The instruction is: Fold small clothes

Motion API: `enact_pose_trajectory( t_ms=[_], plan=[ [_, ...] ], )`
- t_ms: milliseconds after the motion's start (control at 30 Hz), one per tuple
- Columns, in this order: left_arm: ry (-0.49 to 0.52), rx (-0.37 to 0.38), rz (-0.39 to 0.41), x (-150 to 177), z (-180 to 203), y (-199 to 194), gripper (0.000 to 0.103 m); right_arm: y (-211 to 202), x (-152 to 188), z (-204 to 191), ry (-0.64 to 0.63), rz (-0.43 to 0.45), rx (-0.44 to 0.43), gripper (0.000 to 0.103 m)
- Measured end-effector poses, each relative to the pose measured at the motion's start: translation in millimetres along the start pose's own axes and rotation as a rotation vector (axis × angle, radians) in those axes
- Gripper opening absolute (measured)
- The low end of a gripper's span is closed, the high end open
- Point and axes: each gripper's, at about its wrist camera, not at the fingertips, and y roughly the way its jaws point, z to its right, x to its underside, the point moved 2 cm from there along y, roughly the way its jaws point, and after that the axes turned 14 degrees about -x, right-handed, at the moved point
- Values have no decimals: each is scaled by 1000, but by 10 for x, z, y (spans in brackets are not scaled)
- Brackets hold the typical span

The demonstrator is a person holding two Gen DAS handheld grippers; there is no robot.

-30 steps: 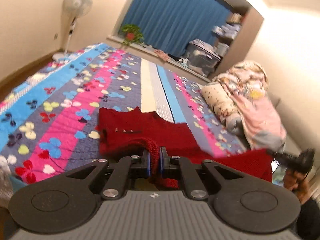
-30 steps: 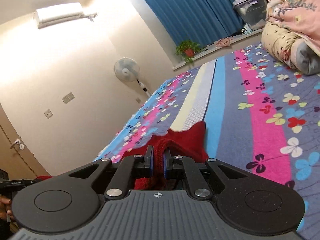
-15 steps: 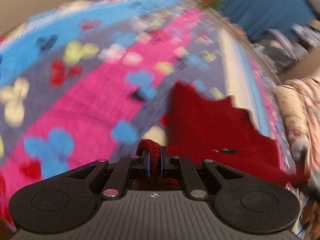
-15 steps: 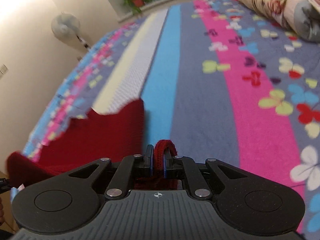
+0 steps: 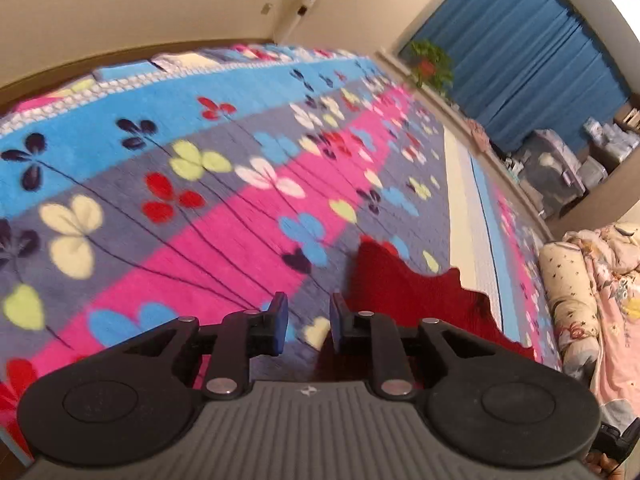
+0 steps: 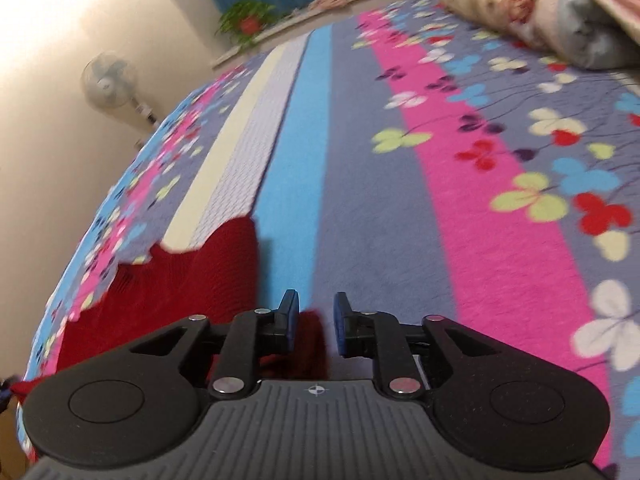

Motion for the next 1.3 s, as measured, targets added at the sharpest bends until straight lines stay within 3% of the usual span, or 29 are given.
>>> enact_pose_trajectory(
  t_ms=[67,133,200,267,400,533,667,867,1067,1167,1267,1300],
  plan=[
    [-3,11,-20,-11,-109,-15,24,-90,-35,100,20,13,4,24],
    [51,-18,-21,7,-137,-34,36,-148,-52,153,10,-6,-19,24],
    [111,-33,-35,49,-132,-24,47,-174,-42,194,2,-55,-70,30],
    [170,-29,-65,105,-73,17,47,-141,9,197,-18,-116,-100,36],
    [275,-2,-89,240,118,125,62,81,193,75,-112,-244,-93,43],
    [345,-25,-101,310,343,298,62,341,304,-12,-125,-295,-86,48],
    [392,-32,-103,327,543,450,62,418,237,-39,-100,-214,-90,48],
    [300,-10,-99,200,669,608,62,600,136,-86,-87,-135,-110,50],
    [256,-38,-37,86,785,697,60,774,18,-66,-55,-71,-110,50],
    [243,-34,-78,75,786,789,48,839,-14,-12,-31,-56,-89,49],
    [279,-48,-86,100,808,839,48,911,-2,3,-34,-77,-88,49],
    [278,-47,-88,104,805,847,47,926,3,2,-37,-83,-84,44]
  ],
)
